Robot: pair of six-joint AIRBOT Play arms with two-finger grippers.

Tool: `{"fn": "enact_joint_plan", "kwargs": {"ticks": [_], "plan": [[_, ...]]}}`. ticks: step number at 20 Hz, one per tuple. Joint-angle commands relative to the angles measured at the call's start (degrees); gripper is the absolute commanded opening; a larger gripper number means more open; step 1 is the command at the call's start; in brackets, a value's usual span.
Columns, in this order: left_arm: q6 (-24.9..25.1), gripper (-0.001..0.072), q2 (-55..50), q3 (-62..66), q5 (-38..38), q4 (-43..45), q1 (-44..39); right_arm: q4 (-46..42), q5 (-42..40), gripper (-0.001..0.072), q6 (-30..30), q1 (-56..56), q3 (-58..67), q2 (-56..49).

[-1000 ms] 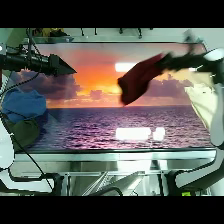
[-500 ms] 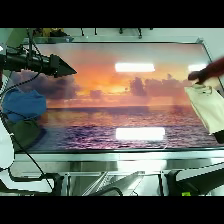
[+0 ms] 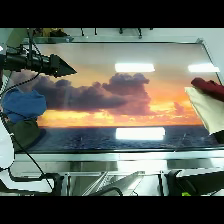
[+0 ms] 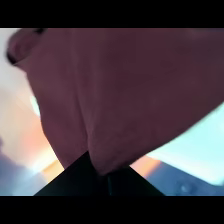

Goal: Fold the shirts.

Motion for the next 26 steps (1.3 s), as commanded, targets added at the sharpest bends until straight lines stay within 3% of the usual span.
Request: {"fn": "enact_joint_plan", "kwargs": {"ticks": [1,10,11,12,13,16,19,20,21,22,26], "plan": [[0.0,0.0014,0.0,0.0,0.0,0.0,0.0,-0.9,7.1,0.0016,-1.3,-1.2,0.0,0.5],[0.0,0.0014,0.0,0.0,0.0,0.0,0.0,-14.3,11.8,0.0019,-2.4,-1.2,-1.6,-0.6],[0.0,0.0014,0.0,0.0,0.0,0.0,0.0,-14.3,11.8,0.0144,-2.4,-1.2,-1.6,-1.2],[0.0,0.0013,0.0,0.0,0.0,0.0,0.0,-14.3,11.8,0.046,-2.4,-1.2,-1.6,-1.8],[0.0,0.0013,0.0,0.0,0.0,0.0,0.0,-15.3,12.0,0.0576,-2.4,-1.2,-1.6,-2.2],[0.0,0.0014,0.0,0.0,0.0,0.0,0.0,-20.1,11.8,0.0574,-2.8,-1.2,-1.5,-2.2],[0.0,0.0014,0.0,0.0,0.0,0.0,0.0,-16.6,11.8,0.0563,-2.2,-0.8,-1.5,-2.2],[0.0,0.0013,0.0,0.0,0.0,0.0,0.0,-12.9,11.2,0.044,-1.9,-0.1,-1.5,-2.2],[0.0,0.0014,0.0,0.0,0.1,-0.1,0.0,-8.2,10.7,0.0056,-2.4,1.0,-1.5,-2.2],[0.0,0.0013,0.0,0.0,0.2,-0.1,0.0,-4.6,10.1,0.0015,-2.4,2.6,-1.5,-2.2],[0.3,0.0012,0.8,-0.6,0.4,0.7,-0.8,-0.7,9.7,0.0014,-4.0,14.3,-3.1,-1.6]]}}
